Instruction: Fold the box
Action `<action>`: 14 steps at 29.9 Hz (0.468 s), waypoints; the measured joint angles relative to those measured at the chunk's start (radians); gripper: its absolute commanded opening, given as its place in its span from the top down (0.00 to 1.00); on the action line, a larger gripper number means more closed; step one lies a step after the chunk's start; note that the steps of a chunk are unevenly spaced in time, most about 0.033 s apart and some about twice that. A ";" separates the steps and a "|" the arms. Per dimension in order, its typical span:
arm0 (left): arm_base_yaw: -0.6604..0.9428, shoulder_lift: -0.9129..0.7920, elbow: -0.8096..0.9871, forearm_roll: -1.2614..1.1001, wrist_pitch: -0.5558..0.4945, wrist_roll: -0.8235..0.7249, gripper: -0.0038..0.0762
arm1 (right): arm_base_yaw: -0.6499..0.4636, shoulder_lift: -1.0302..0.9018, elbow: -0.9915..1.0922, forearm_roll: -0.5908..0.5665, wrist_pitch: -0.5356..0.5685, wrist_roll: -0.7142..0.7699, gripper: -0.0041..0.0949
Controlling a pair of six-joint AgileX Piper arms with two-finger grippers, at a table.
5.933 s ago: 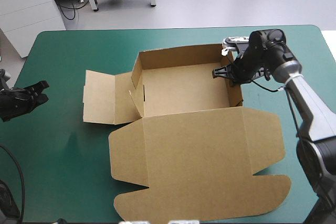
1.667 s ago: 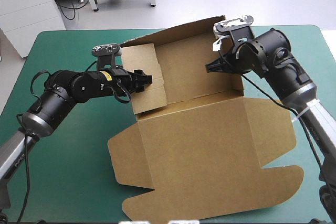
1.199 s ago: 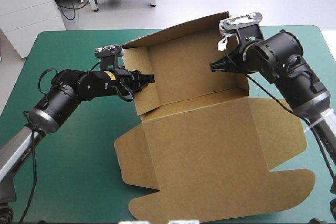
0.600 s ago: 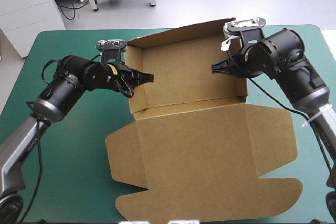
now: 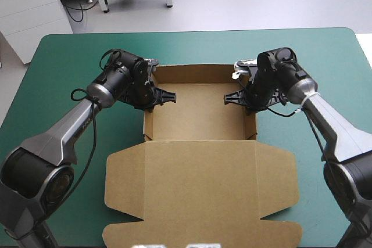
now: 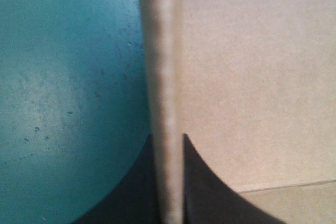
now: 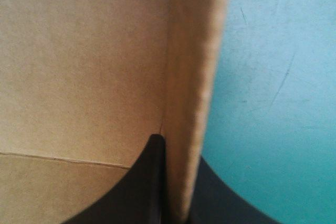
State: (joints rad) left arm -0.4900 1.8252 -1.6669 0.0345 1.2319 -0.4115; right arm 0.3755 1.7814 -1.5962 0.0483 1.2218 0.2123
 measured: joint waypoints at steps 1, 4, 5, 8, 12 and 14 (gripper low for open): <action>0.000 0.007 0.000 0.004 0.001 0.000 0.99 | 0.000 0.014 0.000 0.004 -0.003 -0.003 0.98; 0.000 0.029 0.000 0.011 0.006 0.000 0.99 | 0.000 0.048 0.000 0.008 -0.010 -0.013 0.98; 0.000 0.036 0.000 0.012 0.007 0.000 0.99 | 0.000 0.054 -0.001 0.009 -0.013 -0.014 0.98; 0.000 0.052 0.000 0.014 0.006 -0.001 0.99 | -0.001 0.060 -0.003 0.010 -0.016 -0.019 0.98; 0.001 0.060 -0.001 0.014 0.004 -0.003 0.99 | -0.001 0.067 -0.005 0.006 -0.019 -0.019 0.98; 0.001 0.061 -0.001 0.014 0.002 -0.003 0.99 | -0.002 0.069 -0.006 0.004 -0.020 -0.019 0.97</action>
State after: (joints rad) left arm -0.4890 1.8860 -1.6677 0.0487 1.2337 -0.4149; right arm 0.3737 1.8505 -1.6018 0.0520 1.2021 0.1938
